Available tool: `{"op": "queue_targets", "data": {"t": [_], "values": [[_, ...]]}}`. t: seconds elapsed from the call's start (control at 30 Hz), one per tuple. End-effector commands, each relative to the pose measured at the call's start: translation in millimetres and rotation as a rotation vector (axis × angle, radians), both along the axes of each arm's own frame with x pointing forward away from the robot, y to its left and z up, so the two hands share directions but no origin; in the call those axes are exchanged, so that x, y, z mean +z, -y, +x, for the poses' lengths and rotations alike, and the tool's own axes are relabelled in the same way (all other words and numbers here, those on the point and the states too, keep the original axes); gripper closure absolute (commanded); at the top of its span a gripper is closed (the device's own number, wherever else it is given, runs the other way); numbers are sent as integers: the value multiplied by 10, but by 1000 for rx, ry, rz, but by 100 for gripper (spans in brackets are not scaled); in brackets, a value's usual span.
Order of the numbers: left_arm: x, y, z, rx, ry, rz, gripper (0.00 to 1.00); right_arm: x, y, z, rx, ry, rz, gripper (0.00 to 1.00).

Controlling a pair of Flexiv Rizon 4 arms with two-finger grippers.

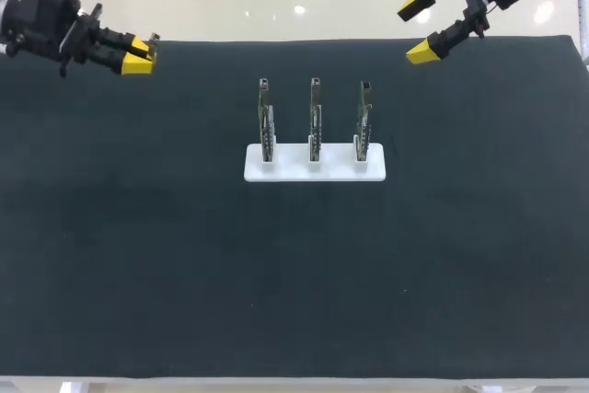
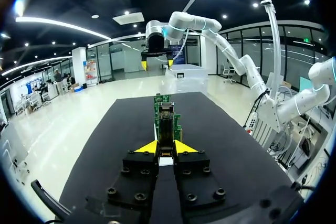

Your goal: Pick up the optical module with the left hand, and insert it into the network port with the right hand.

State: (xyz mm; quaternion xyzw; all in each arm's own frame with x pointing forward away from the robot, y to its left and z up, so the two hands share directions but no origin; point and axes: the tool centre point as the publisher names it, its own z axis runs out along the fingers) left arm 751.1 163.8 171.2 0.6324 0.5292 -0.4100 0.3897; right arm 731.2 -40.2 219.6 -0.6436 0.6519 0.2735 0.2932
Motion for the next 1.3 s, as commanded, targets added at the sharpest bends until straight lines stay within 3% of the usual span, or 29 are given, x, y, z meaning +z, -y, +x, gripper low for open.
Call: {"op": "queue_targets", "data": {"t": [0.03,0.23,0.5,0.97,1.3], "values": [[-3,27,-59,37,25,-42,100,-2,-2,4,1,0,1,0],[53,386,-57,49,43,-157,100,-2,-2,4,1,0,1,0],[58,860,-106,55,30,-227,100,-2,-2,4,1,0,1,0],[84,1508,-267,97,34,-302,100,-2,-2,4,1,0,1,0],[180,1787,-309,111,41,-344,100,-2,-2,4,1,0,1,0]]}}
